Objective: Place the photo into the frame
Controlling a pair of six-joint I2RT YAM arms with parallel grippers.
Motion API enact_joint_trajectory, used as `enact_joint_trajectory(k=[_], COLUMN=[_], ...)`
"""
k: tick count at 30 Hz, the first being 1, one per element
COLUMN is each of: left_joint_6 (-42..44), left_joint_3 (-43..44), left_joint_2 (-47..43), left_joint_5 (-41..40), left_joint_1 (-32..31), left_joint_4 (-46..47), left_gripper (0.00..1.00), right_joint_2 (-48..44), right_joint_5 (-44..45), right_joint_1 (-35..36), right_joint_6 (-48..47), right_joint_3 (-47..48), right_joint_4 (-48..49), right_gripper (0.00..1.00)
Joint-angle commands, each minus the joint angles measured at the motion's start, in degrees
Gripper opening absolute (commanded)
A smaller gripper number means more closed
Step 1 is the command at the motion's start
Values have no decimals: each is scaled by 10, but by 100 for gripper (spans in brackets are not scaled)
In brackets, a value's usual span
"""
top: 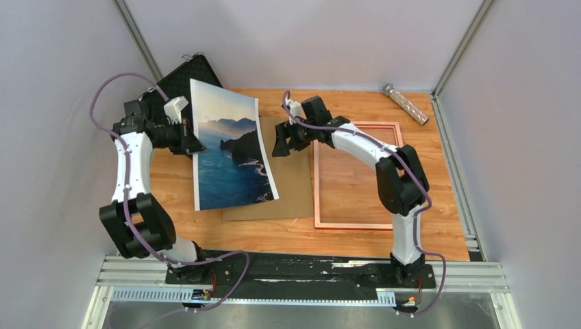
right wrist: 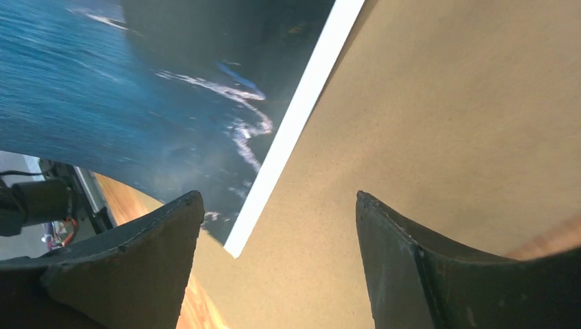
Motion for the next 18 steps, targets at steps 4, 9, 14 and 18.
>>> enact_joint_trajectory(k=[4,9,14,18], left_joint_6=[-126,-151,-152,-149], left_joint_3=[105,211,356,451], left_joint_2=[-72,-48,18,66], left_joint_5=[-117,-202,-284,-368], left_joint_1=[-101,-184,-270,-330], left_joint_4=[26,-12,-61,-97], left_gripper=[0,0,0,0], right_joint_2=[-145,-187,-199,-200], right_joint_5=[67,84,89,87], right_joint_1=[-3,-4,-3,-10], right_joint_6=[44,101,114,133], right_joint_3=[26,62,115,143], right_joint_4=[11,11,7,1], right_gripper=[84,89,88,88])
